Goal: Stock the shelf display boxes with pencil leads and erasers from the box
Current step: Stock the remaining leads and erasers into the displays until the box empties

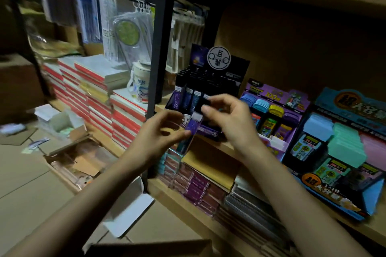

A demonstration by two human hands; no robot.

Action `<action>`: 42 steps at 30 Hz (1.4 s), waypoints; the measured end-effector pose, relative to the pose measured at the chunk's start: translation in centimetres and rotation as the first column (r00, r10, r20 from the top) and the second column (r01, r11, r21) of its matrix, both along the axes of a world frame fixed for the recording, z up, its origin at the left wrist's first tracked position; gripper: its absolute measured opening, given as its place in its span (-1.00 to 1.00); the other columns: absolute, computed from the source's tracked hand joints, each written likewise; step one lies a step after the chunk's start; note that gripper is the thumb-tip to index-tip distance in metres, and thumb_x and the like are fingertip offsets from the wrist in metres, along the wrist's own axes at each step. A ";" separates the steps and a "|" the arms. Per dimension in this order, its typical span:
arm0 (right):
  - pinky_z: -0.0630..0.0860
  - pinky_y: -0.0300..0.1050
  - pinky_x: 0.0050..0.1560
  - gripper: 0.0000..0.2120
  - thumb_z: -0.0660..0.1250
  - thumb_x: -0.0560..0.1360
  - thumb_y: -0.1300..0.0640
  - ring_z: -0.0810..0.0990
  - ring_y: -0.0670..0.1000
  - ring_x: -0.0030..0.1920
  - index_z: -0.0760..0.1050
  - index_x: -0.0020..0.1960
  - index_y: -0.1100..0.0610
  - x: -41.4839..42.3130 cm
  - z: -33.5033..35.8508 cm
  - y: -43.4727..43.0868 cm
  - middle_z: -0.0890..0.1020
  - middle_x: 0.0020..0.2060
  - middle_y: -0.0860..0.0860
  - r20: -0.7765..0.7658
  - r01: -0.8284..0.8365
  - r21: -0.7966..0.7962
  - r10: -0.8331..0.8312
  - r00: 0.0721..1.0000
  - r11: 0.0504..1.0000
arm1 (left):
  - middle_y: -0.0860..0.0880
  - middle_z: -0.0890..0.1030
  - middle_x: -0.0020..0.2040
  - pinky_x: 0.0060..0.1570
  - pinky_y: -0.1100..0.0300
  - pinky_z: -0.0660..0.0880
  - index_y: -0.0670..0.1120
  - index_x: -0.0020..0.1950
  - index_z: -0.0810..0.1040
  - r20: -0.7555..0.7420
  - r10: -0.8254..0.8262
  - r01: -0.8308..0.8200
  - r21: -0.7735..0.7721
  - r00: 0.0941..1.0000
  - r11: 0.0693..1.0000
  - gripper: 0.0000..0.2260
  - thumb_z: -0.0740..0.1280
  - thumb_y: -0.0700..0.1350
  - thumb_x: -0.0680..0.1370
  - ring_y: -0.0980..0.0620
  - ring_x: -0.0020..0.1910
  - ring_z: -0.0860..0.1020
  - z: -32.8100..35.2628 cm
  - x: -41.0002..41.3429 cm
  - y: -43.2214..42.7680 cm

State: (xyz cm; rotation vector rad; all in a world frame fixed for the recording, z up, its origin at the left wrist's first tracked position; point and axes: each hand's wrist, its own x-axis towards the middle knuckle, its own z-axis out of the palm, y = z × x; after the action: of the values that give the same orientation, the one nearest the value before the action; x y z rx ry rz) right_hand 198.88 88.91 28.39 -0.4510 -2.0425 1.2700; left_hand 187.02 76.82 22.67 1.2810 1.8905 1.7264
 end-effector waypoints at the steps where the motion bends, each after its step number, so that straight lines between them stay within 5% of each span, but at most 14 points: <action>1: 0.54 -0.16 -0.03 -0.84 0.40 0.46 0.22 0.59 -0.01 -0.06 0.53 -0.09 -0.03 -0.8 0.8 0.8 0.60 -0.16 -0.04 -0.031 0.033 0.008 -0.033 0.999 0.999 | 0.02 0.54 0.15 0.04 0.36 0.46 -0.02 0.18 0.48 -0.057 0.059 -0.060 -0.018 0.997 0.998 -0.60 0.45 -0.04 0.38 0.15 0.09 0.52 -0.3 -1.3 0.3; 4: 0.59 -0.10 -0.06 -0.85 0.40 0.46 0.23 0.63 0.03 -0.09 0.52 -0.11 -0.01 -3.2 3.0 3.1 0.60 -0.20 -0.02 -0.087 0.122 0.068 -0.116 0.989 0.990 | -0.04 0.44 0.26 0.00 0.50 0.33 -0.10 0.31 0.41 -0.205 0.191 -0.210 -0.072 0.960 0.975 -0.50 0.47 -0.07 0.42 0.16 0.17 0.38 -1.6 -4.4 1.6; 9: 0.59 0.02 0.01 -0.90 0.41 0.46 0.18 0.63 0.00 -0.09 0.56 -0.05 0.05 -6.8 3.3 5.5 0.62 -0.19 -0.04 -0.054 0.257 0.277 -0.252 0.966 0.926 | -0.09 0.35 0.42 0.18 0.28 0.26 -0.11 0.45 0.26 -0.170 0.208 -0.232 -0.138 0.963 0.963 -0.34 0.46 -0.04 0.43 0.03 0.36 0.33 -3.2 -7.3 4.5; 15: 0.44 -0.47 -0.16 -0.86 0.42 0.44 0.19 0.56 -0.14 -0.18 0.61 0.01 0.13 -8.6 1.3 5.5 0.59 -0.25 -0.10 -0.010 0.199 0.451 -0.218 0.976 0.870 | -0.07 0.45 0.34 0.19 0.21 0.35 -0.11 0.40 0.33 -0.129 0.166 -0.182 -0.121 0.978 0.976 -0.43 0.45 -0.08 0.44 0.03 0.30 0.41 -4.1 -8.0 6.1; 21: 0.61 -0.02 -0.07 -0.82 0.44 0.44 0.19 0.63 0.03 -0.17 0.61 0.03 0.15 -9.8 0.7 5.9 0.63 -0.23 0.05 0.019 0.237 0.342 -0.259 0.966 0.909 | -0.03 0.51 0.24 0.02 0.33 0.38 -0.10 0.34 0.38 -0.133 0.189 -0.198 -0.055 0.973 0.979 -0.51 0.44 -0.12 0.45 0.15 0.12 0.46 -4.5 -7.8 6.3; 26: 0.53 -0.26 -0.23 -0.85 0.43 0.44 0.19 0.63 0.03 -0.23 0.60 0.00 0.18 -10.2 -0.5 6.1 0.57 -0.34 -0.01 0.095 0.242 0.411 -0.305 0.948 0.879 | -0.08 0.50 0.28 0.21 0.09 0.47 -0.11 0.37 0.36 -0.144 0.140 -0.156 -0.108 0.980 0.982 -0.49 0.43 -0.12 0.46 0.05 0.21 0.48 -4.1 -8.1 6.1; 28: 0.57 -0.12 -0.18 -0.83 0.42 0.45 0.14 0.64 0.08 -0.21 0.57 -0.02 0.21 -10.3 -0.2 6.1 0.62 -0.28 0.08 0.160 0.232 0.495 -0.350 0.923 0.837 | -0.09 0.46 0.32 0.23 0.12 0.43 -0.11 0.41 0.32 -0.185 0.121 -0.151 -0.155 0.975 0.976 -0.46 0.42 -0.11 0.47 0.03 0.26 0.44 -3.8 -8.1 5.7; 31: 0.57 0.00 -0.12 -0.70 0.43 0.44 0.00 0.60 0.11 -0.16 0.56 -0.05 0.26 -9.4 0.8 5.7 0.63 -0.22 0.12 0.231 0.189 0.641 -0.422 0.876 0.744 | -0.06 0.45 0.26 0.09 0.28 0.36 -0.10 0.36 0.37 -0.236 0.139 -0.179 -0.162 0.962 0.970 -0.51 0.42 -0.10 0.48 0.10 0.20 0.40 -3.6 -7.5 4.1; 37: 0.36 -0.45 -0.21 -0.72 0.43 0.45 0.05 0.51 -0.15 -0.22 0.53 0.12 0.11 -2.2 -0.4 2.7 0.59 -0.16 -0.08 0.324 -0.075 0.534 -0.123 0.938 0.842 | -0.09 0.61 0.06 -0.04 0.31 0.42 -0.18 0.12 0.55 -0.188 0.099 -0.152 -0.287 0.977 0.946 -0.81 0.37 -0.20 0.52 0.04 0.03 0.55 -7.6 -3.8 -2.3; 42: 0.38 -0.49 -0.07 -0.76 0.39 0.47 0.10 0.56 -0.12 -0.04 0.56 0.12 0.13 4.0 -8.1 -0.5 0.63 -0.01 -0.01 0.663 -0.415 0.350 0.091 0.743 0.840 | -0.18 0.60 0.10 0.09 0.10 0.48 -0.27 0.15 0.53 -0.014 0.040 -0.041 -0.576 0.999 0.816 -0.76 0.39 -0.24 0.50 -0.11 0.08 0.57 -16.0 1.0 -6.8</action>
State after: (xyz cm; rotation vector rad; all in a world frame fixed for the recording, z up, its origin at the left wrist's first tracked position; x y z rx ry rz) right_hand 202.91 88.37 20.24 -0.3811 -2.9847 0.7355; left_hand 188.04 69.99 6.66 0.9974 2.2105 1.0168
